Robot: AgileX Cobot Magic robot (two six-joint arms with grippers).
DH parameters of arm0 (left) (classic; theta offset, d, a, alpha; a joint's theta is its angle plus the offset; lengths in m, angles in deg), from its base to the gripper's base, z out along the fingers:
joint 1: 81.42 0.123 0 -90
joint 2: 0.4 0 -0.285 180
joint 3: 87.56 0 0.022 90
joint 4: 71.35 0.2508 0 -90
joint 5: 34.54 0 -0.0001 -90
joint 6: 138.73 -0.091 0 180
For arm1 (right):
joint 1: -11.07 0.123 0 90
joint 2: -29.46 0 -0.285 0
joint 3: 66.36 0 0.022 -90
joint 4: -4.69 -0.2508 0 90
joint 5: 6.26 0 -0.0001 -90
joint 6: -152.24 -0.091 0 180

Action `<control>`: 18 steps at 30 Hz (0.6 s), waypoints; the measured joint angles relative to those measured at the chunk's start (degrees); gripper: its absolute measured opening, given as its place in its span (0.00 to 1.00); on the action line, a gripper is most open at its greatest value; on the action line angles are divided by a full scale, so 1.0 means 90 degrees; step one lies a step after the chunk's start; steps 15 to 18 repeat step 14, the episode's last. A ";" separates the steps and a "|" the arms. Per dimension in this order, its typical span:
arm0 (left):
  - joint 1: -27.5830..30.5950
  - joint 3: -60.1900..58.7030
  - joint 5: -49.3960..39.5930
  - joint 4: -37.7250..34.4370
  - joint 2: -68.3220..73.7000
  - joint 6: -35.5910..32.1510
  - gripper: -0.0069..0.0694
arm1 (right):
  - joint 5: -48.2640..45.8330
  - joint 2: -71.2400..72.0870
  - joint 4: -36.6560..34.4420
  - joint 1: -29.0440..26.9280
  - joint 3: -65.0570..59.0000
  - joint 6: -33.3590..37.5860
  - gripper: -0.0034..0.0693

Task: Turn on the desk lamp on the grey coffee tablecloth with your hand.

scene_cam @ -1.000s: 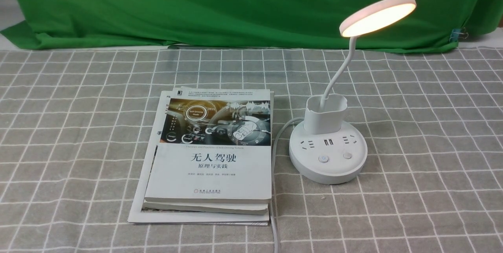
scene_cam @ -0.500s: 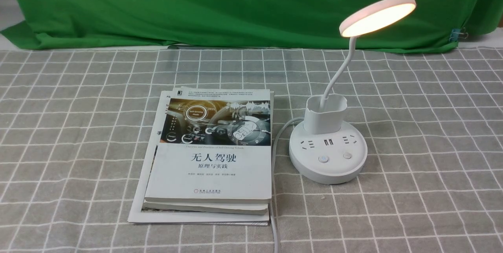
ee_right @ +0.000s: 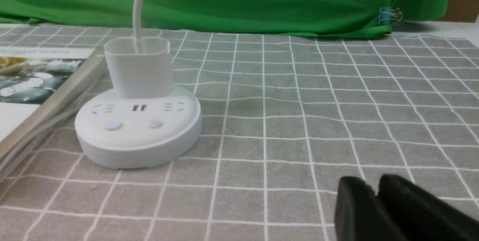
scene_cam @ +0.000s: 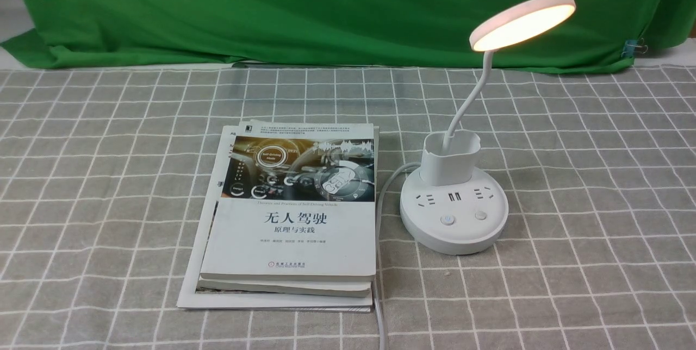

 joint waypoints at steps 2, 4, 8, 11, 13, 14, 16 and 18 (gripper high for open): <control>0.0000 0.0000 0.0000 0.0000 0.0000 0.0000 0.12 | 0.0000 0.0000 0.0000 0.0000 0.0000 0.0000 0.24; 0.0000 0.0000 0.0000 0.0000 0.0000 0.0000 0.12 | 0.0000 0.0000 0.0000 0.0000 0.0000 0.0000 0.24; 0.0000 0.0000 0.0000 0.0000 0.0000 0.0000 0.12 | 0.0000 0.0000 0.0000 0.0000 0.0000 0.0000 0.26; 0.0000 0.0000 0.0000 0.0000 0.0000 0.0000 0.12 | 0.0000 0.0000 0.0005 0.0000 0.0000 0.0000 0.27; 0.0000 0.0000 0.0000 0.0000 0.0000 0.0000 0.12 | 0.0000 0.0000 0.0005 0.0000 0.0000 0.0000 0.28; 0.0000 0.0000 0.0000 0.0000 0.0000 0.0000 0.12 | 0.0000 0.0000 0.0005 0.0000 0.0000 0.0000 0.29; 0.0000 0.0000 0.0000 0.0000 0.0000 0.0000 0.12 | 0.0000 0.0000 0.0005 0.0000 0.0000 0.0000 0.29; 0.0000 0.0000 0.0000 0.0000 0.0000 0.0000 0.12 | 0.0000 0.0000 0.0005 0.0000 0.0000 0.0000 0.29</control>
